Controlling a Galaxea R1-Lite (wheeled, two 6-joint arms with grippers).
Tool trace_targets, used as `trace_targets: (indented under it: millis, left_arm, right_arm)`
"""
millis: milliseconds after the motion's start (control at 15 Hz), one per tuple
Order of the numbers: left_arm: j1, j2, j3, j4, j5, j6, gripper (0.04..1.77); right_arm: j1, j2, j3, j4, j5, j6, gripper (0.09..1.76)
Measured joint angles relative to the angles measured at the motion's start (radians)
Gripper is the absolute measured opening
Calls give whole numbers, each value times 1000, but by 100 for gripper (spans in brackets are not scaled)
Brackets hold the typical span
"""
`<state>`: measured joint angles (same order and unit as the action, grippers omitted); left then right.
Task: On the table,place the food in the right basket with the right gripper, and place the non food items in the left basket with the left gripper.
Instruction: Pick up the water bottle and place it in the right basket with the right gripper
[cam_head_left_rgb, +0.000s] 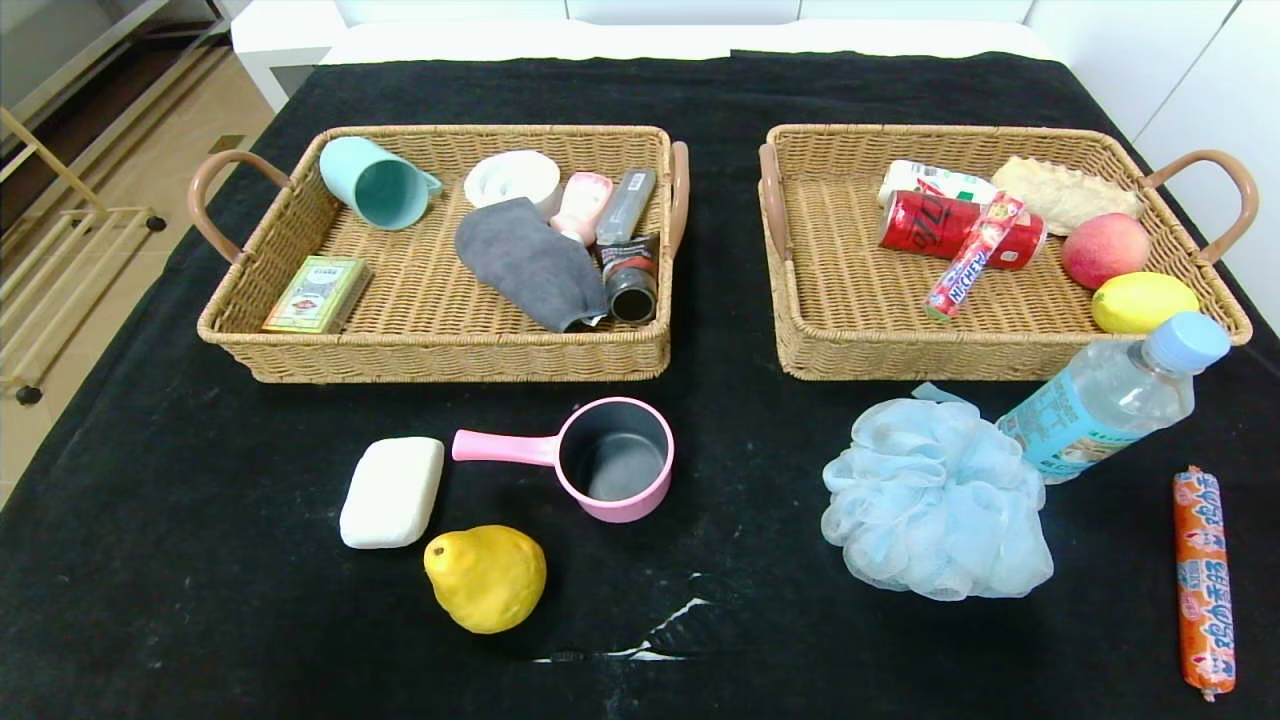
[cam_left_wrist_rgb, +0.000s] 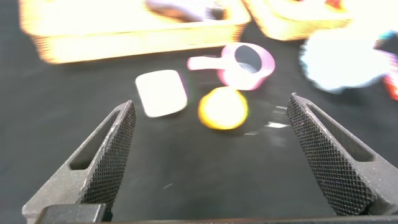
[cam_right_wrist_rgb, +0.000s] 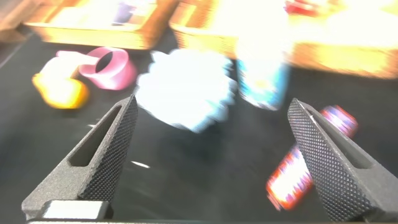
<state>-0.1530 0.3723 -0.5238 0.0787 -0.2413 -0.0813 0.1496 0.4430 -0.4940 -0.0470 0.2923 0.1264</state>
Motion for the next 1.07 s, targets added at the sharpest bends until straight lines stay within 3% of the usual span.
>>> trace_targets:
  millis: [333,600,733,1067]
  left_arm:
    - [-280,315,-177,-7,-27,37,176]
    - [-418,556,-346,-18,-31,76,176]
    - [-452,628,-381,-24,-31,92,176]
    - [-471,688,-393,-24,-28,102,176]
  right_arm:
    - [224,300,-211,-53,45,0,176]
    - [402,461,-273,-101,-64,-23,176]
    - [433,526,-278,-190,-91,-31,176]
    - [442,571,-265,-193,-91,-29,176]
